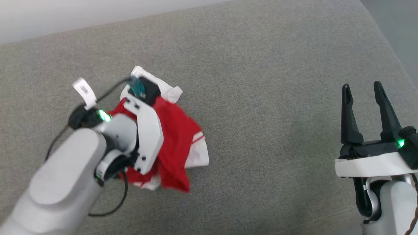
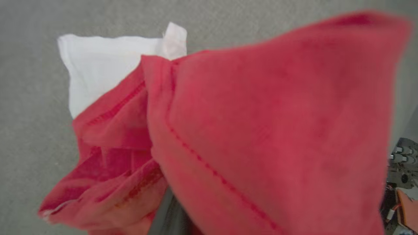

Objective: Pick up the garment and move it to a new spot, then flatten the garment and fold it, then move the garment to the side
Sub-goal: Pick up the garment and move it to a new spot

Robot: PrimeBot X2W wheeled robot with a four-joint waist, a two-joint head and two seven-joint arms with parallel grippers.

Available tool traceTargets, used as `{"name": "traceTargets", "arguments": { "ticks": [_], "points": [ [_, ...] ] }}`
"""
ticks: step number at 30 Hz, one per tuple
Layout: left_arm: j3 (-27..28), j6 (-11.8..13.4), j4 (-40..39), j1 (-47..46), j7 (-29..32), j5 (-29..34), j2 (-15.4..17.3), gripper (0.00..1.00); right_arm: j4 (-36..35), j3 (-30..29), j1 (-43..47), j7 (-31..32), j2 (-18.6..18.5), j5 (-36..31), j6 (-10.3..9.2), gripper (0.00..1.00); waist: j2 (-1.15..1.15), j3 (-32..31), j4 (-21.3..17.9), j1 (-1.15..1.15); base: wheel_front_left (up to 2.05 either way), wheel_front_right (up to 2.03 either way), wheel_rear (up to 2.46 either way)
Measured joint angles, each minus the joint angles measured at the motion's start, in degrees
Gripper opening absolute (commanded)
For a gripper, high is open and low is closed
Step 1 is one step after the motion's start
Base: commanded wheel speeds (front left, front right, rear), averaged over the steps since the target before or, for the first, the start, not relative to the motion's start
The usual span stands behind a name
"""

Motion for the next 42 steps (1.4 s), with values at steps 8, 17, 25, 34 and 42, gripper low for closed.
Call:
{"name": "traceTargets", "arguments": {
  "ticks": [8,17,25,34,42],
  "points": [
    [-2.03,-0.91,9.88,1.93,-2.77,-0.75,-3.42,0.48,0.42,1.19,-0.79,-0.04,0.14,0.16,0.00,1.00,0.00,0.22,0.63,0.00,0.00,0.00,0.00],
    [-2.61,-2.64,13.65,1.27,-8.47,-1.14,-5.47,1.00,1.26,2.30,-0.88,-0.05,-1.79,-0.08,0.00,1.00,0.00,-1.66,2.91,0.00,0.00,0.00,0.00],
    [0.11,-2.80,6.92,1.96,-17.97,-0.38,-1.23,1.00,2.54,2.71,1.31,-0.07,-3.58,-0.32,0.00,1.00,0.00,-5.09,6.60,0.00,0.00,0.00,0.00],
    [4.61,-0.08,0.44,10.19,-31.88,0.49,2.05,1.00,4.09,2.07,2.70,-0.07,-5.56,-0.15,0.01,1.00,0.00,-8.32,11.12,0.00,0.00,0.00,0.00],
    [9.53,3.33,-2.43,19.18,-46.11,1.29,4.16,1.00,4.68,1.62,4.33,-0.07,-6.13,-0.21,0.01,1.00,0.00,-11.26,14.01,0.00,0.00,0.00,0.00]
  ]
}}
